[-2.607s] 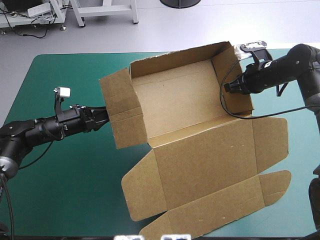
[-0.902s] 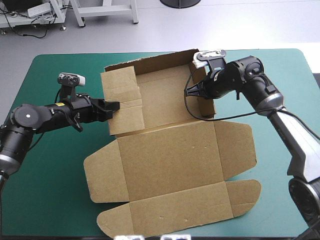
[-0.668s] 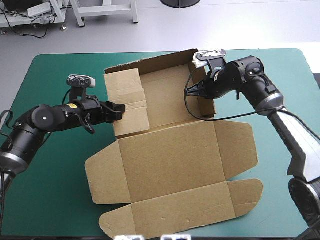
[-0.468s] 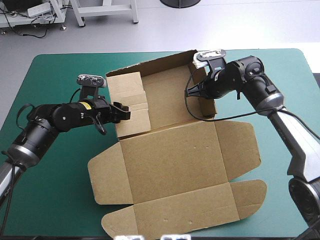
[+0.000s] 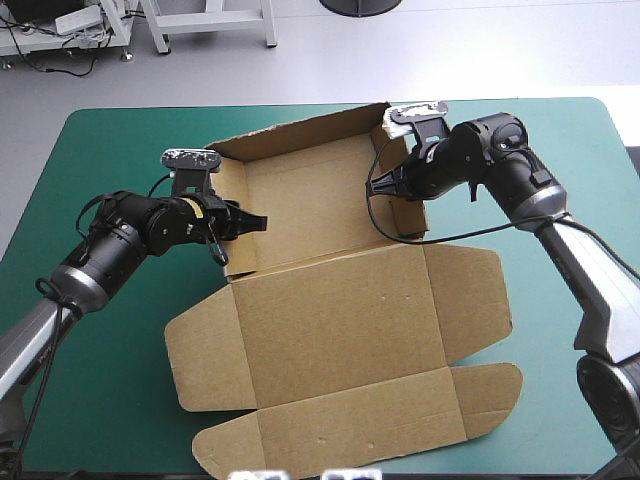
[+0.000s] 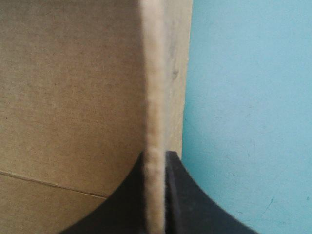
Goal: Fold the box
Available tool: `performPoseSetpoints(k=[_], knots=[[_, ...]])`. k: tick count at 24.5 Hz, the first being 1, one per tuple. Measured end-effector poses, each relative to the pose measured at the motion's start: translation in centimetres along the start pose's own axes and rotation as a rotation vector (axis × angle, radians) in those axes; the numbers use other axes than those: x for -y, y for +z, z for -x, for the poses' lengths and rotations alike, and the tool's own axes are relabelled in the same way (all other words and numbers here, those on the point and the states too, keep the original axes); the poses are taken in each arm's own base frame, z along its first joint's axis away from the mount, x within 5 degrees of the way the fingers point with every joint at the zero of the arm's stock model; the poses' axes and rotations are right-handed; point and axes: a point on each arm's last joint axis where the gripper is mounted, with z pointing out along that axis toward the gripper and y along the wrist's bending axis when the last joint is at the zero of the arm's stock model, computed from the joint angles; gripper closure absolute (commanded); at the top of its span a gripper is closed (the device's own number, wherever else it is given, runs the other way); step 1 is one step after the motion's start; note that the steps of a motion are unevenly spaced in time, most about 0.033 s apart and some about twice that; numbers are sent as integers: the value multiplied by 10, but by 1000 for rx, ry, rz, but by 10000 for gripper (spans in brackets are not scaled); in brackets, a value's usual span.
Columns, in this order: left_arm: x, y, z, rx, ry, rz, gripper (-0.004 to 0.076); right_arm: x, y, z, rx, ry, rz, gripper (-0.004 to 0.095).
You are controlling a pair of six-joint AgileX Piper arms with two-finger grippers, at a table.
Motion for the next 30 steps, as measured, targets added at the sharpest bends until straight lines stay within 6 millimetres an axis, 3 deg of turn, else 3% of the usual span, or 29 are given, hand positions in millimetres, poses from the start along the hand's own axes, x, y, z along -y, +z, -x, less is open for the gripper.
performPoseSetpoints(k=[3, 10, 16, 21, 27, 30], knots=[[-1, 1, 0, -2, 0, 7, 727, 1, 0, -3, -32, -1, -6, 933], [2, 7, -6, -87, 18, -17, 727, 3, 1, -15, -175, 26, -35, 933], [2, 20, -13, -209, 62, -9, 727, 4, 16, -25, -266, 42, -26, 932], [7, 37, -18, -268, 75, -18, 729, 9, 39, -45, -355, 71, -45, 932], [25, 73, -21, -382, 144, 5, 729, 10, 58, -56, -433, 68, -108, 932], [35, 81, -20, -406, 178, 32, 729, 11, 67, -58, -457, 54, -138, 932]])
